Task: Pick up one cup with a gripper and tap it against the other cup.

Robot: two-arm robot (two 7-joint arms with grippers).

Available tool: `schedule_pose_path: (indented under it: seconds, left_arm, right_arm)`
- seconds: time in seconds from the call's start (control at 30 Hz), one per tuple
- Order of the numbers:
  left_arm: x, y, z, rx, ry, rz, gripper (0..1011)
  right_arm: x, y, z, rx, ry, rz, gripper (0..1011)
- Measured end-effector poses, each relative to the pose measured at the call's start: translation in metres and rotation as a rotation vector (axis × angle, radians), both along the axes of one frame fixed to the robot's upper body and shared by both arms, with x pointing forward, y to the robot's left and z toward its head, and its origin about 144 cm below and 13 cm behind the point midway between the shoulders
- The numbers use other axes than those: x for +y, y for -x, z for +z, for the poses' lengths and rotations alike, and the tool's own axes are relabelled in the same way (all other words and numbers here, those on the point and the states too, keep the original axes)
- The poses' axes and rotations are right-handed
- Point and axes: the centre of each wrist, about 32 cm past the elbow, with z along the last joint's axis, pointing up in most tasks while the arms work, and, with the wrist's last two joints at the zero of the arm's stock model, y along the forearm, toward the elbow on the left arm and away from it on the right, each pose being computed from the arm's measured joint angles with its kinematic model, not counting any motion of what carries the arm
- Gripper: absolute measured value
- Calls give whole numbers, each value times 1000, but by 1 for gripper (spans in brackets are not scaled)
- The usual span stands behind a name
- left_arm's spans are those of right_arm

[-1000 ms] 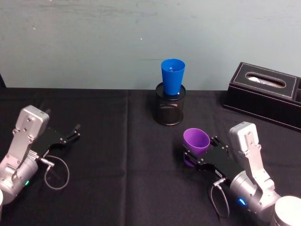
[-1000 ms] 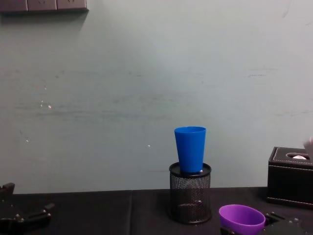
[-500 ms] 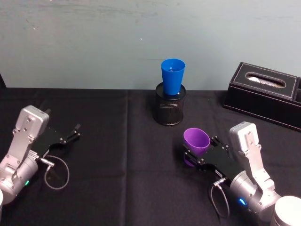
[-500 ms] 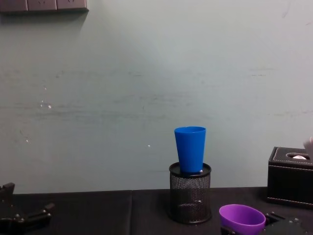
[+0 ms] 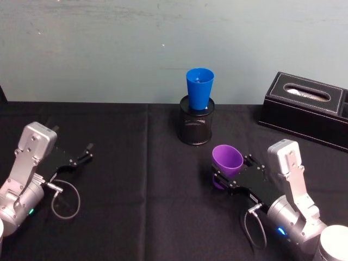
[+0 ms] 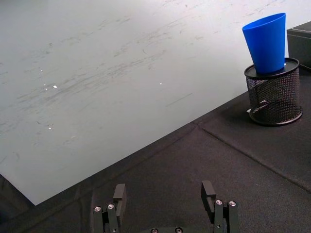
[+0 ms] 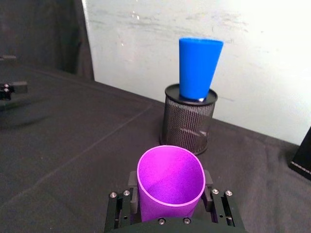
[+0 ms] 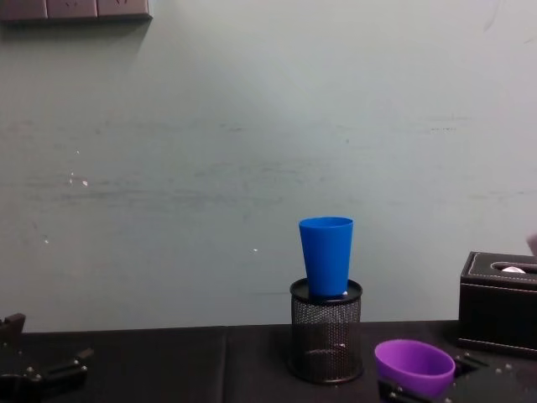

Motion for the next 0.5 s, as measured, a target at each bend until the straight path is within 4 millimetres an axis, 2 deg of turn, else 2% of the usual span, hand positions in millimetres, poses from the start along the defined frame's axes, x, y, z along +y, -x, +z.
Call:
schedule_pose_path:
  seconds: [0.5]
  left_arm:
    - [0, 0, 0, 0, 0, 0, 1011]
  right_arm:
    - [-8, -1, 18, -73, -27, 3, 746]
